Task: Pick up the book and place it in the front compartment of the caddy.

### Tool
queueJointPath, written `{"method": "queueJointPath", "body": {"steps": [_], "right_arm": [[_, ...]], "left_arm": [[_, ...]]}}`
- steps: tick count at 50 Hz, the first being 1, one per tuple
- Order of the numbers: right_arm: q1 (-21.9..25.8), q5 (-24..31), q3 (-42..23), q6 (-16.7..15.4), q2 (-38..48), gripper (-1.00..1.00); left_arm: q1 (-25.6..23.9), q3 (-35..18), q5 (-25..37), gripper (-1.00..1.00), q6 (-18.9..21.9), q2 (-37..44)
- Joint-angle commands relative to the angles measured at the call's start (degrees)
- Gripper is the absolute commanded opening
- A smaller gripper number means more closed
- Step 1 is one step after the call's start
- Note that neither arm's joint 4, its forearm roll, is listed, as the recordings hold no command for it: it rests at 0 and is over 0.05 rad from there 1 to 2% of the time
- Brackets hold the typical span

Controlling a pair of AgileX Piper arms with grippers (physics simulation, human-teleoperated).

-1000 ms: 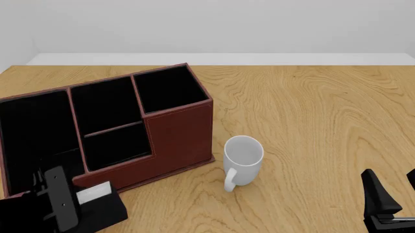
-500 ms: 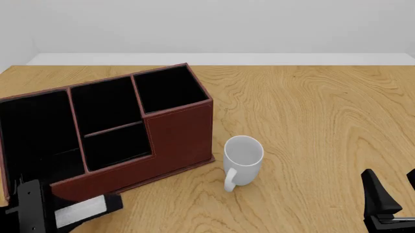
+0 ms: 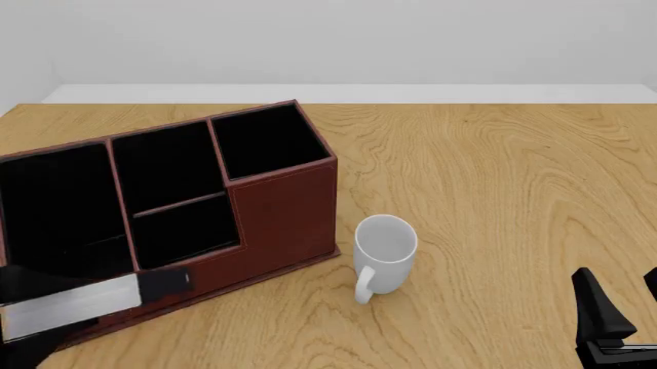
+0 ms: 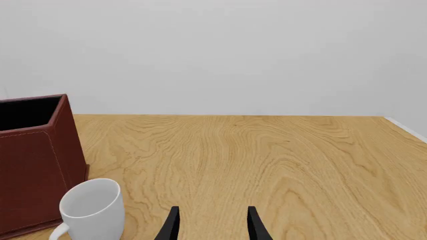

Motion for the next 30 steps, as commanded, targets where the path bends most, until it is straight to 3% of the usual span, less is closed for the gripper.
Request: {"method": "queueJointPath", "body": {"steps": [1,12,30], "right_arm": [[0.0,0.0,0.0,0.0,0.0,1.0],[0.0,0.0,0.0,0.0,0.0,1.0],[0.0,0.0,0.0,0.0,0.0,1.0]], "left_arm": [[1.0,-9.3,-2.1,-1.0,4.5,5.4],[2.7,-17.3,-4.5,-1.0,6.6,13.1],[7.1,-20.3,-9.9,-1.0,10.1,21.1]]}}
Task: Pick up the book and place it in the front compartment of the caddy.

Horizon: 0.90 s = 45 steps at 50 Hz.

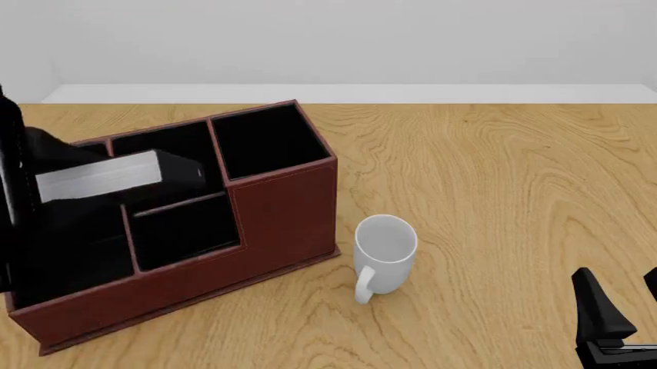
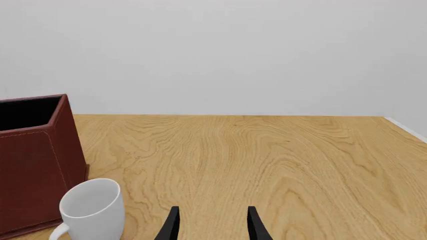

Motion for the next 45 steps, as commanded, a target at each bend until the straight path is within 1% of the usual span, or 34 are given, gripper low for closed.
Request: {"method": "queueJointPath", "body": {"steps": [1,11,14,21,23,24,28,30,45], "right_arm": [[0.0,0.0,0.0,0.0,0.0,1.0],[0.0,0.0,0.0,0.0,0.0,1.0],[0.0,0.0,0.0,0.0,0.0,1.0],[0.0,0.0,0.0,0.0,0.0,1.0],[0.0,0.0,0.0,0.0,0.0,1.0],[0.0,0.0,0.0,0.0,0.0,1.0],[0.0,0.0,0.0,0.0,0.0,1.0],[0.0,0.0,0.0,0.0,0.0,1.0],[0.0,0.0,0.0,0.0,0.0,1.0]], "left_arm": [[2.1,-3.1,-3.7,-1.0,2.6,4.7],[3.8,-2.5,-6.3,-1.0,3.2,7.6],[4.3,-3.3,-6.6,-1.0,3.1,8.6],[5.8,-1.9,-7.6,-1.0,3.6,9.5],[6.5,-2.6,-7.7,-1.0,3.9,10.1],[7.3,-1.1,-8.5,-1.0,4.3,10.0],[7.3,-1.2,-8.9,-1.0,3.7,10.4],[8.3,-0.6,-9.6,-1.0,4.2,10.8],[8.7,0.7,-12.4,-1.0,3.2,12.7]]}}
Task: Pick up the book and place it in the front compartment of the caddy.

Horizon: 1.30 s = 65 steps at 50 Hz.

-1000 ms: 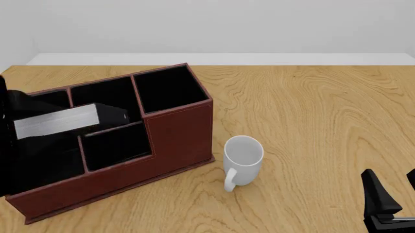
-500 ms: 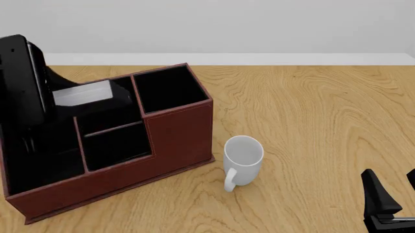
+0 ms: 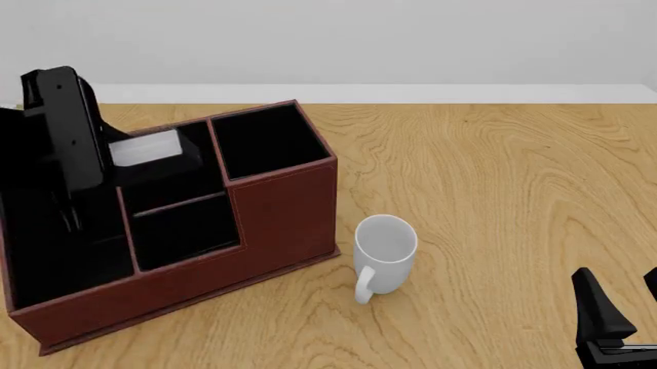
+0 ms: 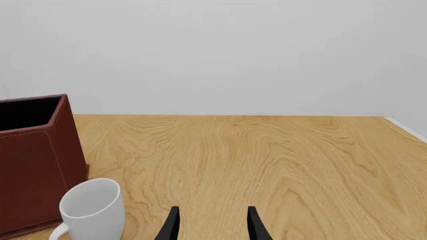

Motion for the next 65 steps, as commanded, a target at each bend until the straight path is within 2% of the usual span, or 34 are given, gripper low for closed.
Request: {"method": "queueJointPath", "body": {"steps": [1,65], "right_arm": [[0.0,0.0,0.0,0.0,0.0,1.0],[0.0,0.0,0.0,0.0,0.0,1.0]], "left_arm": [[0.6,0.3,-2.9,-1.0,0.4,1.5],[3.3,4.0,-10.9,-1.0,-0.7,8.6]]}}
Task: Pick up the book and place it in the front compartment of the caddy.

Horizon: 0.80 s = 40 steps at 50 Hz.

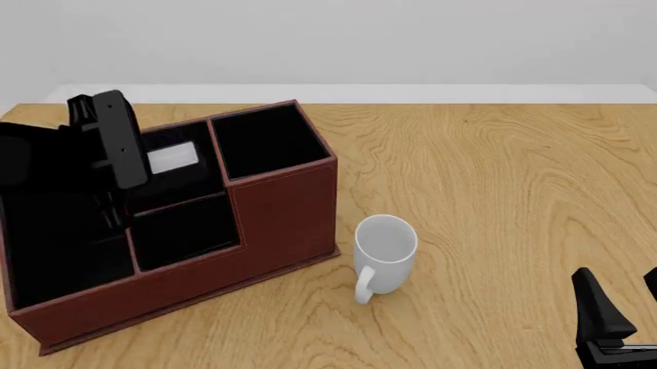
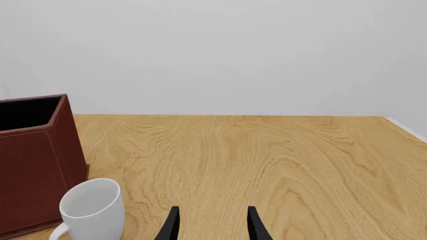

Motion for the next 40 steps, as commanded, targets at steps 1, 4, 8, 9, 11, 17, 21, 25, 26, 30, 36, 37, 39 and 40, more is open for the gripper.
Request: {"method": "queueJointPath", "body": {"steps": [1,4,8,9,11,17,21,25,26,30,36,37,39,40], "right_arm": [[0.0,0.0,0.0,0.0,0.0,1.0],[0.0,0.0,0.0,0.0,0.0,1.0],[0.0,0.0,0.0,0.0,0.0,1.0],[0.0,0.0,0.0,0.0,0.0,1.0],[0.0,0.0,0.0,0.0,0.0,1.0],[0.0,0.0,0.0,0.0,0.0,1.0],[0.0,0.0,0.0,0.0,0.0,1.0],[0.0,0.0,0.0,0.0,0.0,1.0],[0.0,0.0,0.0,0.0,0.0,1.0],[0.0,0.0,0.0,0.0,0.0,1.0],[0.0,0.0,0.0,0.0,0.0,1.0],[0.0,0.0,0.0,0.0,0.0,1.0],[0.0,0.0,0.0,0.0,0.0,1.0],[0.0,0.0,0.0,0.0,0.0,1.0]], "left_arm": [[0.5,-0.1,-1.8,-1.0,0.5,0.8],[0.9,0.2,-2.3,-1.0,0.6,1.1],[1.1,0.5,-2.5,-1.0,0.6,1.2],[1.1,0.6,-2.6,-1.0,0.7,1.1],[1.3,0.5,-2.8,-1.0,0.7,1.3],[1.6,0.5,-3.1,-1.0,0.9,1.5],[1.7,0.5,-3.4,-1.0,0.7,1.8],[1.8,0.7,-3.9,-1.0,0.8,2.2],[1.8,0.7,-3.9,-1.0,0.8,2.2],[2.0,0.5,-4.2,-1.0,0.7,2.8],[2.2,0.4,-4.5,-1.0,0.7,3.6],[2.4,0.4,-4.7,-1.0,0.8,3.7],[2.8,0.3,-5.1,-1.0,1.1,4.3],[2.8,0.5,-5.3,-1.0,1.0,4.4]]}}
